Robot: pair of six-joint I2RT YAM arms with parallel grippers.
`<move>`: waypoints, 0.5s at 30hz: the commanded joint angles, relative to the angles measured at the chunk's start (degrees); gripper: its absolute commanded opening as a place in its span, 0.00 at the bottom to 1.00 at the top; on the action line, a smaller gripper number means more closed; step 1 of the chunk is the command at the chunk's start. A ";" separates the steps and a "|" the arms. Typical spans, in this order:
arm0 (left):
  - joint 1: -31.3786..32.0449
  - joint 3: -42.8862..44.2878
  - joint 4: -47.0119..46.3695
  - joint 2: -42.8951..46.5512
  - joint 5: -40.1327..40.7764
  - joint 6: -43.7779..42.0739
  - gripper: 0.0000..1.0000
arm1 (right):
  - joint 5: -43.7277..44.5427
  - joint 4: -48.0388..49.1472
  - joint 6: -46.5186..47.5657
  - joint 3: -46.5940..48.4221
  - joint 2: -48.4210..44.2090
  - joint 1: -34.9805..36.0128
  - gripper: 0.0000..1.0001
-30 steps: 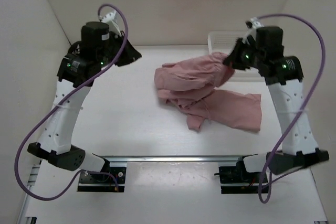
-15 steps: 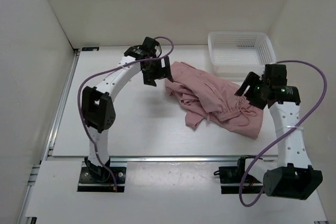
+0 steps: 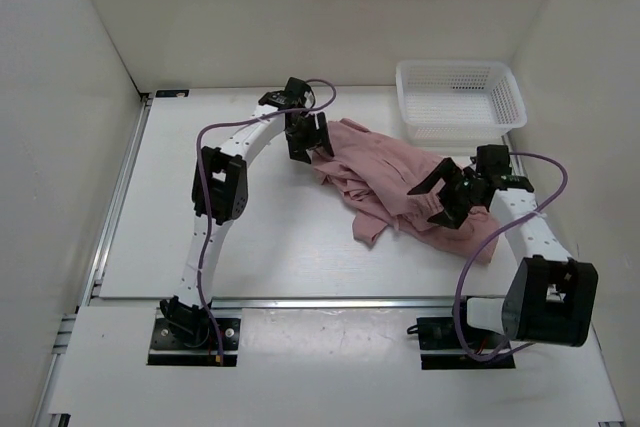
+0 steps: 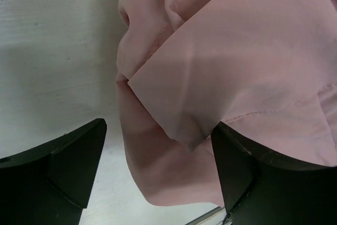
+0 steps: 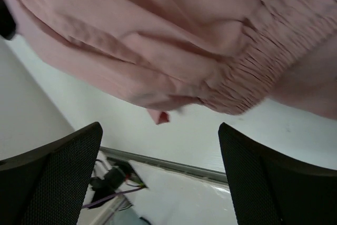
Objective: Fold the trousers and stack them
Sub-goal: Flatten the trousers out
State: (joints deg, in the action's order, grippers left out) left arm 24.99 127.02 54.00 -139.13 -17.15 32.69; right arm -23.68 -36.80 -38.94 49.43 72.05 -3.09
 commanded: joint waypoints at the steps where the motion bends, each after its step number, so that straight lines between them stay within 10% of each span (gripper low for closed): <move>1: 0.76 2.44 -1.96 3.34 -2.72 -0.08 0.73 | -8.57 10.84 -10.95 -0.64 3.34 -0.16 0.95; 6: 0.76 2.97 -2.58 2.81 -3.24 1.85 0.12 | -8.65 14.89 -17.13 -1.27 8.44 -0.16 0.95; 13: 0.76 2.89 -2.58 5.88 -2.63 2.38 0.10 | -7.96 21.84 -28.99 -5.75 10.56 2.73 0.88; 15: 0.76 2.27 -2.58 7.63 -2.63 2.38 0.10 | -7.96 22.82 -30.06 -3.66 13.53 4.31 0.65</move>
State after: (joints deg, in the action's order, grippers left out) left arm 25.78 128.33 52.23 -139.00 -19.33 34.65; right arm -30.22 -19.51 -62.11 43.92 82.76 -0.75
